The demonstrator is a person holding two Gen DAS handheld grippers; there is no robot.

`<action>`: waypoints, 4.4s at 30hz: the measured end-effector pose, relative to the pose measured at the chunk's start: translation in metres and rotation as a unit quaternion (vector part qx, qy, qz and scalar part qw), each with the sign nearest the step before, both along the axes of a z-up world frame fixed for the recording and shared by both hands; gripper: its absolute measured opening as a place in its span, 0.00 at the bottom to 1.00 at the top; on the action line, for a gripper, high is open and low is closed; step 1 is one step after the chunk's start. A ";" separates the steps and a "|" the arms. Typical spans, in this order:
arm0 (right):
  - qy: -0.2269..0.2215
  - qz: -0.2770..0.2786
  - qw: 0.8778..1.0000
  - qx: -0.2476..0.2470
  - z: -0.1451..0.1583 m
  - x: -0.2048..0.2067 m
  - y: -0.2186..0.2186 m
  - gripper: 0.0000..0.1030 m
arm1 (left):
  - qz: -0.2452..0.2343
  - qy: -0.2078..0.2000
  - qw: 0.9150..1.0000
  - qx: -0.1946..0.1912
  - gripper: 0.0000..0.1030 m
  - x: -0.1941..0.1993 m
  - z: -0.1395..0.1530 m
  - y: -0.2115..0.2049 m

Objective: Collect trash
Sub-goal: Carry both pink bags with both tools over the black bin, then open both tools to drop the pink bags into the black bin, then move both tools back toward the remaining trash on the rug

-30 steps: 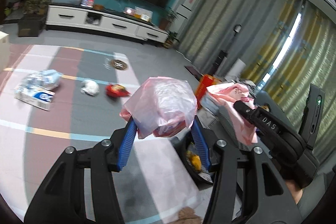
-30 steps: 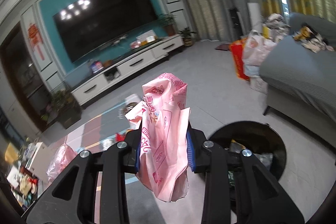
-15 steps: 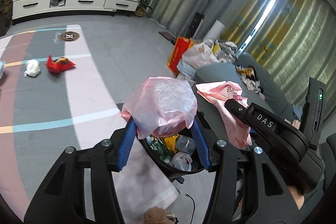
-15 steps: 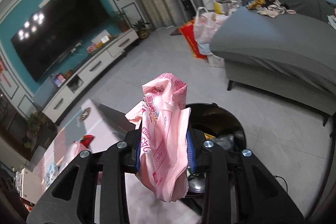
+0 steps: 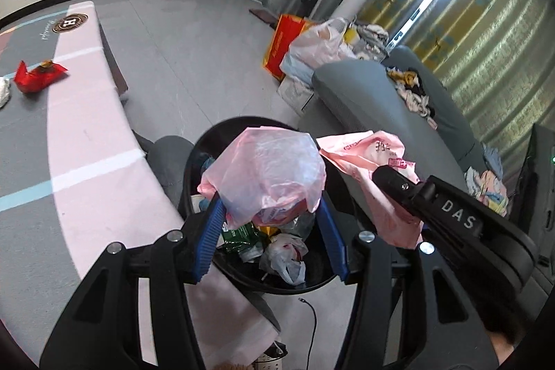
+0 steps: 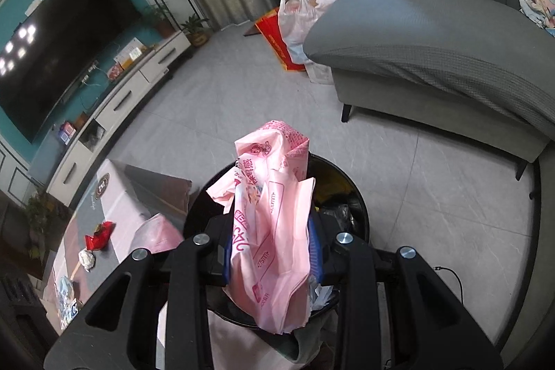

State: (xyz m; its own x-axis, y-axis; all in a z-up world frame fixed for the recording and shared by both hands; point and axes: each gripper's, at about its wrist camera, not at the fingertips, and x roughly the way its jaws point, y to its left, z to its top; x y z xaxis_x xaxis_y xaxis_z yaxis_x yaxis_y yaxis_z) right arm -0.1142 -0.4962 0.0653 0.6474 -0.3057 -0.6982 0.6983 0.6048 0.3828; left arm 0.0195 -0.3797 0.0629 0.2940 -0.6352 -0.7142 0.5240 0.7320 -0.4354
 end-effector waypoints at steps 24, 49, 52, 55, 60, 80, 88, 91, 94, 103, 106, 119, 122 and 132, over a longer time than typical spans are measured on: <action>0.031 -0.007 0.999 -0.002 -0.007 0.007 -0.003 0.53 | -0.042 0.032 0.999 0.004 0.67 -0.004 -0.019 -0.022; -0.052 0.069 0.985 -0.148 0.064 0.029 0.099 0.97 | 0.237 -0.095 0.966 0.030 0.97 -0.013 0.081 0.262; -0.055 0.095 0.975 -0.191 0.072 0.039 0.124 0.97 | 0.259 -0.095 0.960 0.050 0.97 -0.018 0.075 0.299; -0.064 0.121 0.969 -0.206 0.074 0.046 0.144 0.97 | 0.299 -0.094 0.948 0.053 0.97 -0.016 0.064 0.335; -0.094 0.159 0.966 -0.180 0.071 0.060 0.173 0.97 | 0.359 -0.083 0.927 0.078 0.97 0.002 0.040 0.370; 0.001 0.288 0.943 -0.164 0.013 0.105 0.261 0.97 | 0.399 -0.025 0.915 0.051 0.97 0.012 0.019 0.403; -0.006 0.316 0.937 -0.152 0.013 0.106 0.264 0.97 | 0.405 -0.023 0.912 0.057 0.97 0.015 0.017 0.406; -0.004 0.317 0.934 -0.164 0.013 0.107 0.269 0.97 | 0.404 -0.019 0.913 0.057 0.97 0.016 0.016 0.407; -0.002 0.316 0.933 -0.170 0.013 0.107 0.270 0.97 | 0.406 -0.017 0.912 0.057 0.97 0.016 0.016 0.407; 0.000 0.319 0.933 -0.168 0.011 0.109 0.271 0.97 | 0.408 -0.007 0.911 0.057 0.97 0.018 0.014 0.409; -0.001 0.320 0.932 -0.169 0.012 0.108 0.271 0.97 | 0.410 -0.007 0.910 0.055 0.97 0.018 0.014 0.411; 0.001 0.319 0.933 -0.169 0.012 0.109 0.271 0.97 | 0.414 -0.007 0.908 0.056 0.97 0.017 0.014 0.413; 0.001 0.318 0.933 -0.169 0.012 0.109 0.271 0.97 | 0.415 -0.007 0.908 0.056 0.97 0.017 0.014 0.413; 0.000 0.323 0.931 -0.168 0.015 0.112 0.271 0.97 | 0.419 -0.008 0.906 0.063 0.97 0.018 0.014 0.418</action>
